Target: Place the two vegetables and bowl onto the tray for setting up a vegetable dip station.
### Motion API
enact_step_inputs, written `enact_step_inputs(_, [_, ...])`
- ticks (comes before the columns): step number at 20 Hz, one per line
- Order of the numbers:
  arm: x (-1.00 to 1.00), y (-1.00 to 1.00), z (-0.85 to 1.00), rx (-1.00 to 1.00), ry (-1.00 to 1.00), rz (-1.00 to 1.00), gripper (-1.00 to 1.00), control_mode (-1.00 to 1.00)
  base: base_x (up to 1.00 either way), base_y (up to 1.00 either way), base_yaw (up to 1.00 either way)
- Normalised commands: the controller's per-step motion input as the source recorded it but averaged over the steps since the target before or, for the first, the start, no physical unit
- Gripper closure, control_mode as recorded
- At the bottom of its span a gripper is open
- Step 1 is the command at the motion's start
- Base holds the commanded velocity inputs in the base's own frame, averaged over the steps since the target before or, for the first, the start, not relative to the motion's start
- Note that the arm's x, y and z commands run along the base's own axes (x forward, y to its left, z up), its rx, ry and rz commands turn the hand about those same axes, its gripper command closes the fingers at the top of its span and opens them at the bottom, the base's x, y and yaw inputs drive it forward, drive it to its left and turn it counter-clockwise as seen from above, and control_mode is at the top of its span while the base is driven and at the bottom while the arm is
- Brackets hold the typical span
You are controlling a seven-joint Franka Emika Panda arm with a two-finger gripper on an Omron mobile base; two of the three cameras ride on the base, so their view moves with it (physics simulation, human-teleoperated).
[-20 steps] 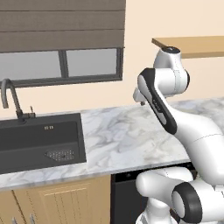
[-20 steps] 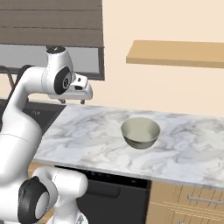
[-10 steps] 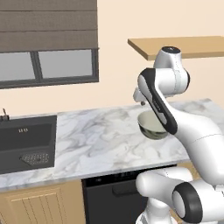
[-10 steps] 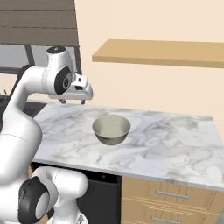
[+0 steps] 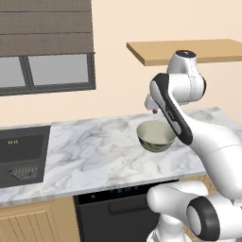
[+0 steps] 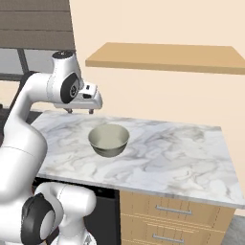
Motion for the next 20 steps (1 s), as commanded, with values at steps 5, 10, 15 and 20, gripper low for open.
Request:
enact_step_inputs(5, [0.15, 0.01, -0.02, -0.02, -0.03, 0.0, -1.0, -1.0, 0.0, 0.0, 0.0])
enact_step_inputs(10, [0.36, 0.07, -0.16, -0.04, 0.0, 0.0, -1.0, -1.0, 0.0, 0.0, 0.0])
enact_step_inputs(15, [0.39, 0.07, -0.22, 0.02, 0.09, 0.0, -1.0, -1.0, 0.0, 0.0, 0.0])
enact_step_inputs(20, [0.35, 0.07, -0.28, 0.06, 0.2, 0.0, -1.0, -1.0, 0.0, 0.0, 0.0])
